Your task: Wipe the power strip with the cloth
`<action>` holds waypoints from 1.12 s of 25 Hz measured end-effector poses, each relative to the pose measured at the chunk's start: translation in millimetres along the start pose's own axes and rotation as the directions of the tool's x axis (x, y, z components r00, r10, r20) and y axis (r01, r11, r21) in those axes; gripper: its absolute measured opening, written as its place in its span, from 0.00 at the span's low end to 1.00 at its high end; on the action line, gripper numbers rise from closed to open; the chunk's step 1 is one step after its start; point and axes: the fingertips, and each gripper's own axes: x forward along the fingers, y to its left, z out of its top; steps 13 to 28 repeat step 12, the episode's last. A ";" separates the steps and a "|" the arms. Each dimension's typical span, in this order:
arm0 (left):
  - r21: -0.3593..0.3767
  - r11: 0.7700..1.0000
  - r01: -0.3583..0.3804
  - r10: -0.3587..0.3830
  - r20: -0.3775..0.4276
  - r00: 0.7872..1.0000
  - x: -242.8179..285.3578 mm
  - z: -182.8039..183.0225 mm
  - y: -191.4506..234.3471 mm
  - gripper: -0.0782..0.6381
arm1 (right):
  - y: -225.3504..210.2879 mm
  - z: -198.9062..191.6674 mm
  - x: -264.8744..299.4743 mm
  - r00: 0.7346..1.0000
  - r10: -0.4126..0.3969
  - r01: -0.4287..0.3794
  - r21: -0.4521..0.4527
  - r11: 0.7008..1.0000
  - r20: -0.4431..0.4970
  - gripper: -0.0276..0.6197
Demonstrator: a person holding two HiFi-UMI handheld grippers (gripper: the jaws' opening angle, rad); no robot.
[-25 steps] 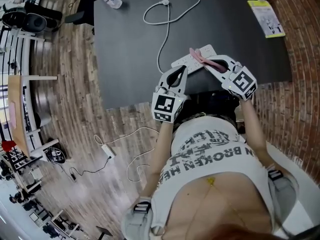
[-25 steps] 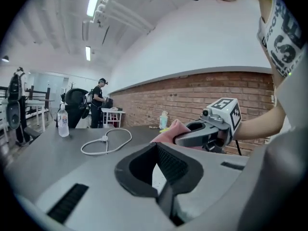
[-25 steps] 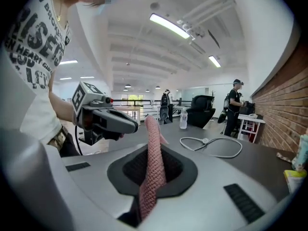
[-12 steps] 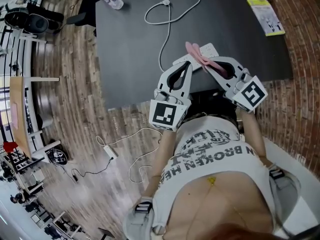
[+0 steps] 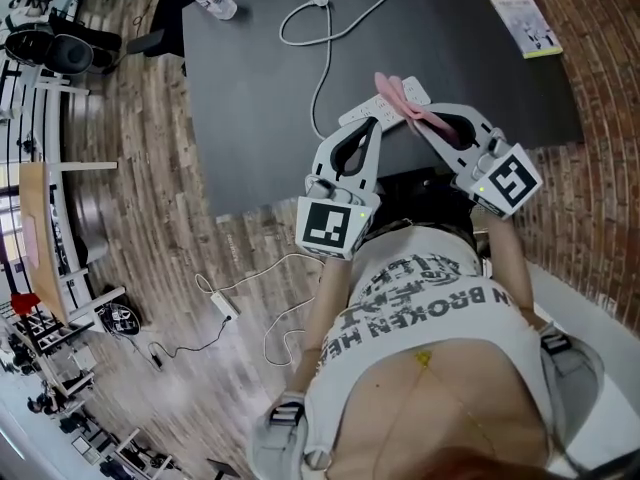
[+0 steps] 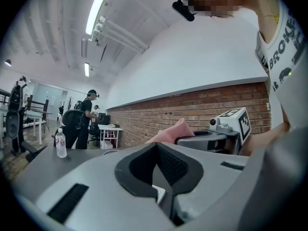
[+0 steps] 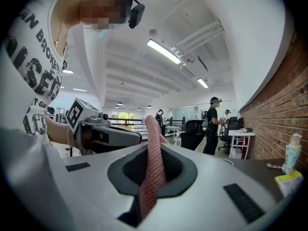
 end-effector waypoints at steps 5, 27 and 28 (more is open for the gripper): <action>0.005 1.000 0.018 -0.018 -0.001 1.000 1.6 2.2 -5.8 0.12 | -2.3 -1.3 -8.0 1.000 -0.024 0.024 -0.007 1.000 -0.010 0.07; -0.011 0.999 0.046 -0.046 0.005 0.999 7.4 3.0 -16.4 0.12 | -5.3 -4.0 -18.5 0.999 -0.035 0.035 0.000 0.999 -0.015 0.07; -0.011 0.999 0.046 -0.046 0.005 0.999 7.4 3.0 -16.4 0.12 | -5.3 -4.0 -18.5 0.999 -0.035 0.035 0.000 0.999 -0.015 0.07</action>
